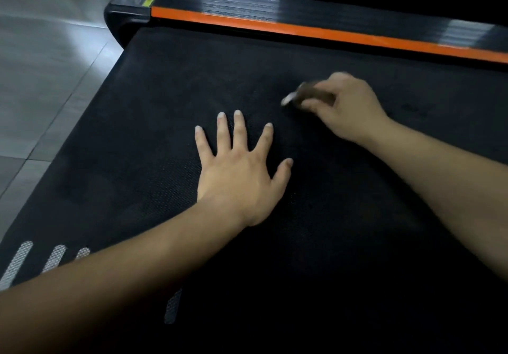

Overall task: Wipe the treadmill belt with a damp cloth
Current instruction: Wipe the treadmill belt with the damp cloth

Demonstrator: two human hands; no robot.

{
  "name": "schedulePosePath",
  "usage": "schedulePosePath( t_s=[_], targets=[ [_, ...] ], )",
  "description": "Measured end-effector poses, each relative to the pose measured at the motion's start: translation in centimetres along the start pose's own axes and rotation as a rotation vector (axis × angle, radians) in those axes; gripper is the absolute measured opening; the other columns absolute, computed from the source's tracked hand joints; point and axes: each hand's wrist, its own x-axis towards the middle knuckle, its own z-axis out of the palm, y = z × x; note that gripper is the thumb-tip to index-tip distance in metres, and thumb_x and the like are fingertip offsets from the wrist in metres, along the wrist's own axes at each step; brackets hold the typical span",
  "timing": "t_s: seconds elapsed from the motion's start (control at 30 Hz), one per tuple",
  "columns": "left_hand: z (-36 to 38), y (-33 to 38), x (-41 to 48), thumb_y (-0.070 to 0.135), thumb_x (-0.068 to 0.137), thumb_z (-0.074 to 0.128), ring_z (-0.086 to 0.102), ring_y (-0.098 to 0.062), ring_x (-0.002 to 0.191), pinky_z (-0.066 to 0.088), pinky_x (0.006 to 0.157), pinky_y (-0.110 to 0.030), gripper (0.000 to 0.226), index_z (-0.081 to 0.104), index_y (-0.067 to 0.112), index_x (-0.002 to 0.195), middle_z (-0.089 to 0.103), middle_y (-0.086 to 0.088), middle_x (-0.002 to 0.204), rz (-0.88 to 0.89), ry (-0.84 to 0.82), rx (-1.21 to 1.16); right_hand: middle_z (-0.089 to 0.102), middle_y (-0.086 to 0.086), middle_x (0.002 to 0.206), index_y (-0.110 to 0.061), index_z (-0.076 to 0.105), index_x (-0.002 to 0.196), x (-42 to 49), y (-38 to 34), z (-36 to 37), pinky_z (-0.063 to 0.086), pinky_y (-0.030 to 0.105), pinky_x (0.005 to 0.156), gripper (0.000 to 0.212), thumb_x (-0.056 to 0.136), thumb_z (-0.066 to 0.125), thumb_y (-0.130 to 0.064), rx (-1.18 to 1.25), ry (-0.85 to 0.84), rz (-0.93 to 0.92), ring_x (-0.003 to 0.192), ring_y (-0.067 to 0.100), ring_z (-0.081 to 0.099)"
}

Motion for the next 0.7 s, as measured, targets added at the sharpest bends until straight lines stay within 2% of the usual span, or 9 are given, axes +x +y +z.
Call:
schedulePosePath(
  t_s=[0.1,0.13,0.23,0.33,0.37,0.47,0.5,0.63,0.7],
  targets=[
    [-0.1,0.0,-0.2,0.072,0.096,0.006,-0.022,-0.038,0.154,-0.011,0.119,-0.067,0.075,-0.003,0.036,0.162,-0.013,-0.016,0.17,0.006,-0.013,-0.005,0.057,0.001,0.096,-0.024,0.071,0.101,4.1,2.0,0.1,0.046,0.038,0.082,0.029,0.09,0.061,-0.049,-0.042,0.146,0.301,0.099,0.031,0.06],
    [-0.1,0.0,-0.2,0.072,0.096,0.006,-0.022,-0.038,0.154,-0.011,0.119,-0.067,0.075,-0.003,0.036,0.162,-0.013,-0.016,0.169,0.009,-0.017,-0.004,0.057,0.0,0.099,-0.024,0.071,0.103,4.6,1.8,0.5,0.045,0.037,0.084,0.029,0.09,0.062,-0.048,-0.042,0.163,0.324,0.102,0.031,0.059],
    [0.0,0.1,-0.1,0.072,0.096,0.009,-0.02,-0.039,0.154,-0.01,0.118,-0.068,0.076,-0.001,0.036,0.162,-0.01,-0.017,0.17,0.01,-0.005,-0.006,0.055,0.001,0.096,-0.028,0.072,0.107,3.2,0.0,1.7,0.042,0.032,0.078,0.026,0.09,0.064,-0.046,0.016,0.091,0.176,0.093,0.025,0.058],
    [0.0,0.1,0.0,0.072,0.096,0.009,-0.021,-0.039,0.154,-0.011,0.118,-0.068,0.076,0.0,0.035,0.162,-0.01,-0.018,0.17,0.009,0.004,-0.009,0.057,0.004,0.091,-0.026,0.073,0.103,2.4,-0.4,1.6,0.042,0.032,0.073,0.026,0.089,0.065,-0.047,0.053,0.007,0.053,0.084,0.021,0.056],
    [0.0,0.1,0.0,0.072,0.097,0.009,-0.021,-0.039,0.154,-0.011,0.118,-0.068,0.076,0.0,0.035,0.162,-0.01,-0.017,0.17,0.01,0.001,-0.008,0.061,0.005,0.095,-0.025,0.073,0.103,3.6,0.3,1.4,0.042,0.032,0.074,0.029,0.089,0.064,-0.049,0.027,0.047,0.102,0.088,0.023,0.058],
    [-0.2,0.1,-0.2,0.072,0.097,0.009,-0.022,-0.039,0.154,-0.011,0.118,-0.068,0.075,-0.002,0.035,0.162,-0.012,-0.017,0.169,0.009,-0.003,-0.01,0.068,0.001,0.101,-0.025,0.071,0.102,7.4,2.0,1.0,0.044,0.032,0.08,0.03,0.088,0.062,-0.049,0.002,0.173,0.409,0.101,0.028,0.063],
    [-0.2,0.1,-0.2,0.072,0.097,0.009,-0.022,-0.039,0.153,-0.011,0.118,-0.068,0.075,-0.002,0.035,0.162,-0.012,-0.017,0.169,0.011,0.0,-0.007,0.068,0.0,0.097,-0.026,0.071,0.099,7.9,1.6,1.5,0.044,0.031,0.079,0.027,0.088,0.062,-0.049,0.007,0.17,0.419,0.099,0.027,0.064],
    [-0.2,0.2,-0.1,0.071,0.097,0.009,-0.024,-0.039,0.153,-0.011,0.118,-0.067,0.075,-0.004,0.035,0.161,-0.013,-0.017,0.169,0.01,-0.006,-0.01,0.059,-0.004,0.091,-0.027,0.073,0.098,7.0,-2.5,3.4,0.037,0.029,0.073,0.026,0.089,0.062,-0.048,0.054,0.087,0.184,0.087,0.019,0.055],
    [-0.2,0.2,-0.2,0.072,0.097,0.009,-0.024,-0.038,0.153,-0.011,0.119,-0.067,0.075,-0.005,0.036,0.161,-0.014,-0.016,0.169,0.012,-0.007,0.001,0.066,-0.001,0.093,-0.026,0.073,0.099,7.9,-2.0,3.1,0.042,0.032,0.077,0.028,0.089,0.061,-0.05,-0.004,0.102,0.247,0.094,0.024,0.061]
  ],
)
